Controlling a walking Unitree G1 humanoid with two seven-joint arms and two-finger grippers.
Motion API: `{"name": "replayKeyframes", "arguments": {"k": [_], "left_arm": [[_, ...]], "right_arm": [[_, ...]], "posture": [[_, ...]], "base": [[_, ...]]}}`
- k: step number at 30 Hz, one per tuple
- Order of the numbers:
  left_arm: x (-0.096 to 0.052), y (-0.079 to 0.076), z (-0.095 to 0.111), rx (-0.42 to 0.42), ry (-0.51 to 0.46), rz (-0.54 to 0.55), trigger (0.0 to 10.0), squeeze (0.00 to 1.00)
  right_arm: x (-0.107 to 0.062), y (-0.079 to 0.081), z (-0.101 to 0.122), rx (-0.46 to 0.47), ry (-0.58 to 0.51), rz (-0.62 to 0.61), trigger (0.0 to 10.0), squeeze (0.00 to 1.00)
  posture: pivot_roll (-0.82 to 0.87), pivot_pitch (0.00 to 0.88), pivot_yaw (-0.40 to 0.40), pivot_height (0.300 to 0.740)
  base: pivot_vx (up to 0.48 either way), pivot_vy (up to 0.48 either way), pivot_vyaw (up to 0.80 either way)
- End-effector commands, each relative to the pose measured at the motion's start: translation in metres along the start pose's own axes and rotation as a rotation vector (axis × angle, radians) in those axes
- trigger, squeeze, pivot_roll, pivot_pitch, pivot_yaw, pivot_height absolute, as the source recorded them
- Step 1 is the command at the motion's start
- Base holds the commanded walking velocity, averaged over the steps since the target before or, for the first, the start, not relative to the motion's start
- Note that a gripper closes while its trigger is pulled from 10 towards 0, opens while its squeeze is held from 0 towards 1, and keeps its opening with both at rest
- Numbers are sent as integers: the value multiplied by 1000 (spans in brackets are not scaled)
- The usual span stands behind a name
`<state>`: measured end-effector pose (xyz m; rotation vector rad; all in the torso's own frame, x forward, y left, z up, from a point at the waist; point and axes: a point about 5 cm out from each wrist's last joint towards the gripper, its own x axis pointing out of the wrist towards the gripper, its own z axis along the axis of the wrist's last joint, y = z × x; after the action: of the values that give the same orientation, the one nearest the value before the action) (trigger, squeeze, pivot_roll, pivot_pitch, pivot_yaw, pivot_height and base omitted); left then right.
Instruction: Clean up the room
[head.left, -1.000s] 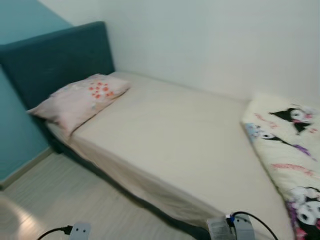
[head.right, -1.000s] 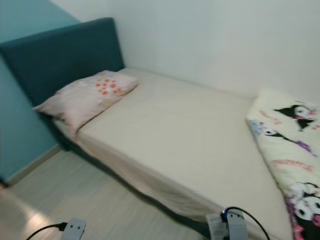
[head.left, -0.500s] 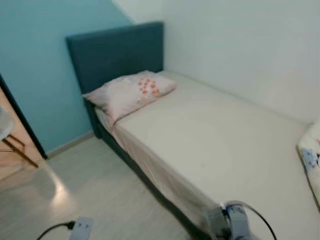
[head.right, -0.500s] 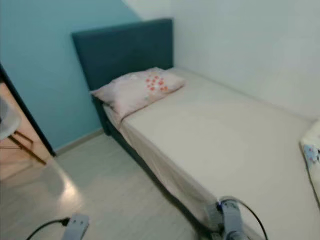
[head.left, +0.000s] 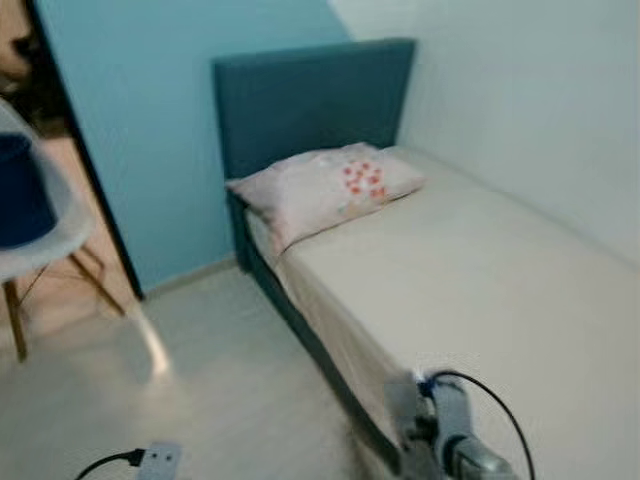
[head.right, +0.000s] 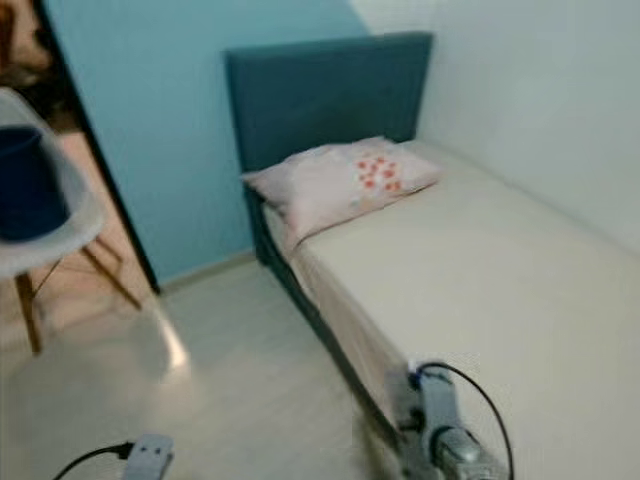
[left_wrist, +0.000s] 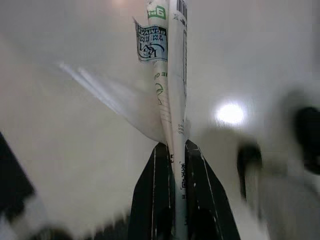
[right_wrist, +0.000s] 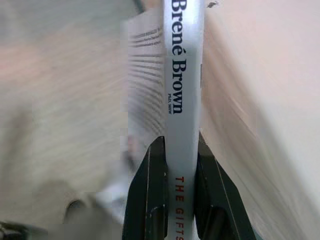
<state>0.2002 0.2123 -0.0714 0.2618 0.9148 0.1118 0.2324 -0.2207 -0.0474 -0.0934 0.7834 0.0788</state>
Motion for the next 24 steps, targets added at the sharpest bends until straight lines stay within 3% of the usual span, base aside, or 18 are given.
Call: {"name": "replayKeyframes", "arguments": {"k": [1,13,17,24], "left_arm": [[-2,-3,-13,-7,40,-10,10000,0],[3,-6,34,-59,-102,-10,10000,0],[4,-7,41,-71,-126,-12,10000,0],[3,-6,76,-145,-249,-3,10000,0]], "right_arm": [[1,-2,8,-23,-21,1,10000,0],[7,12,35,-94,-108,63,10000,0],[7,13,37,-96,-118,68,10000,0],[8,22,42,-121,-145,127,10000,0]], "posture": [[-81,0,-25,740],[-77,0,-22,740],[-77,0,-22,740],[-73,0,-20,740]], "base": [[480,0,719],[480,0,718],[480,0,719],[480,0,713]]}}
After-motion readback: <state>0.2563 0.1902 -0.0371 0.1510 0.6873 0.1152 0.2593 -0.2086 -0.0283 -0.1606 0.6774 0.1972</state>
